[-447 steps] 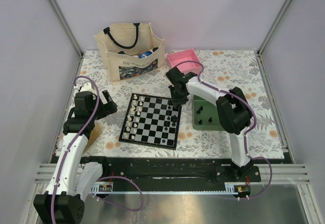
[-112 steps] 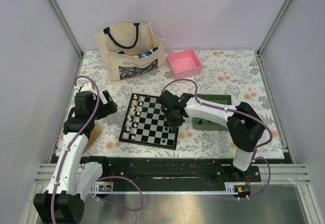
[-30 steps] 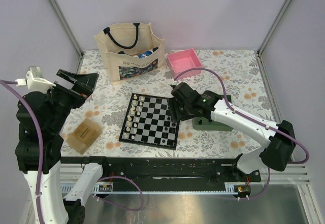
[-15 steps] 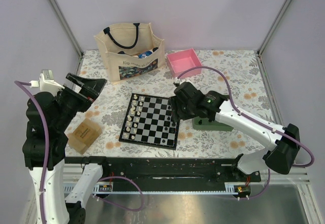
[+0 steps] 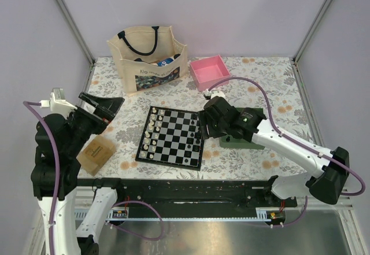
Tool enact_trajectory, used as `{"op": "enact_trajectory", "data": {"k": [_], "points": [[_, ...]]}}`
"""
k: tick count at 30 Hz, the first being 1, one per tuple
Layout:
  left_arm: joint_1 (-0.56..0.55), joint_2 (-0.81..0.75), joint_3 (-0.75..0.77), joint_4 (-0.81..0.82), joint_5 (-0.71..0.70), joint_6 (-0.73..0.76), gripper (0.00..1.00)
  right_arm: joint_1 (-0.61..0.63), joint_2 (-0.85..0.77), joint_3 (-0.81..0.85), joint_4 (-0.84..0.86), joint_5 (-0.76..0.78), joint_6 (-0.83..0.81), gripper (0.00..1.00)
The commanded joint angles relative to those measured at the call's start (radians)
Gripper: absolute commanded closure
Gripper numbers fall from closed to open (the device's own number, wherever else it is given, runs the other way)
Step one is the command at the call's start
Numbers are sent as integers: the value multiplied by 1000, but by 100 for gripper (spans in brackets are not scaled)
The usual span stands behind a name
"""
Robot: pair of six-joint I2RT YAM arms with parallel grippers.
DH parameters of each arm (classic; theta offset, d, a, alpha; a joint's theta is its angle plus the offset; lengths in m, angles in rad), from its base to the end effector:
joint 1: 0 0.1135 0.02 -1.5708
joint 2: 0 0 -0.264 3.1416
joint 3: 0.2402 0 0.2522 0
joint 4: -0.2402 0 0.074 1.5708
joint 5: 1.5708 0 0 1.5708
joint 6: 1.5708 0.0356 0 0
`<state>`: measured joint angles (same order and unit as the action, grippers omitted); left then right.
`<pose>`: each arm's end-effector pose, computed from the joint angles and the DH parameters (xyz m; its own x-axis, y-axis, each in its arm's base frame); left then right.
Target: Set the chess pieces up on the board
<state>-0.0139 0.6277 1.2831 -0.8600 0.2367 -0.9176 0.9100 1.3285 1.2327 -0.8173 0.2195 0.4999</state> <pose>0.0702 -0.0093 0.4433 -0.3165 -0.7677 -0.5572 -0.0136 0.5910 -0.8065 0.1735 0.2105 0.3200 -0.7565 -0.2108 -0.6191 -0.3717 0.9174 0.1418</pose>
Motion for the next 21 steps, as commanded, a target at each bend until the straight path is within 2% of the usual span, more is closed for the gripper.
{"op": "enact_trajectory", "data": {"k": [1, 4, 12, 16, 21], "points": [[-3, -22, -16, 53, 21, -11, 1, 4, -48, -13, 43, 72, -23, 28], [-1, -36, -43, 32, -8, 31, 1, -2, -52, -13, 47, 92, -37, 27], [-1, -82, -299, 53, -122, 371, 1, -94, -158, -122, 78, 153, -38, 18], [-1, -92, -434, 117, -117, 421, 1, -174, -245, -214, 99, 138, -26, 16], [-1, -112, -511, 151, -143, 479, 1, -246, -336, -282, 86, 139, -38, 12]]}}
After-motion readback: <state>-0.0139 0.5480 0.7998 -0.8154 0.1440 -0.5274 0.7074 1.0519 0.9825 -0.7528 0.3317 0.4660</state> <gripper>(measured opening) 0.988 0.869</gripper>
